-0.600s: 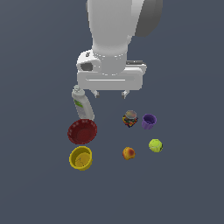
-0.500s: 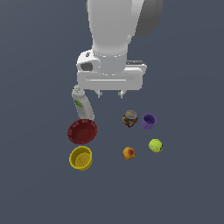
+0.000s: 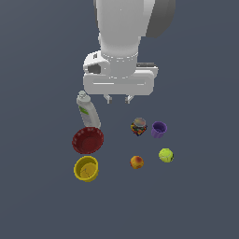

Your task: Pick up a designated object from a clutter of objects.

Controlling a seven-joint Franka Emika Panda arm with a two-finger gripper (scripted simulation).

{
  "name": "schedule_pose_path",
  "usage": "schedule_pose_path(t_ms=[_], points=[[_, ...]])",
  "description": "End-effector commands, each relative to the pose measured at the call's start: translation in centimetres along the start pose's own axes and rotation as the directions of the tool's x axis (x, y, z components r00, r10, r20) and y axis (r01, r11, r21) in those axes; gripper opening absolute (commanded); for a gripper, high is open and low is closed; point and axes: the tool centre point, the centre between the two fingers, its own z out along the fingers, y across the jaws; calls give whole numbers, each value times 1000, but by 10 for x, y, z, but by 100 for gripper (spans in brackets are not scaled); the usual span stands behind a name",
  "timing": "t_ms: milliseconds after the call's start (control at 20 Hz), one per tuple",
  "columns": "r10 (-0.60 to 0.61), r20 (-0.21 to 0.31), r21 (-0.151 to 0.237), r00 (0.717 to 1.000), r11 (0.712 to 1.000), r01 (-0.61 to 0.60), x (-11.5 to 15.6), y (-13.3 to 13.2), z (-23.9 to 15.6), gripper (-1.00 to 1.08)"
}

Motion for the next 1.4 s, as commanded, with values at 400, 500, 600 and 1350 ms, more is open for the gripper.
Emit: schedule_pose_path(t_ms=[400,500,600,1350], points=[[-39,-16,31,999,999,40,18,8,15,28],[-53,-23,42,998,998,54,25,11,21,28],[-69,-32,54,997,996,71,33,15,28,28],[-196,-158,137,968,966,218,100,73,110,28]])
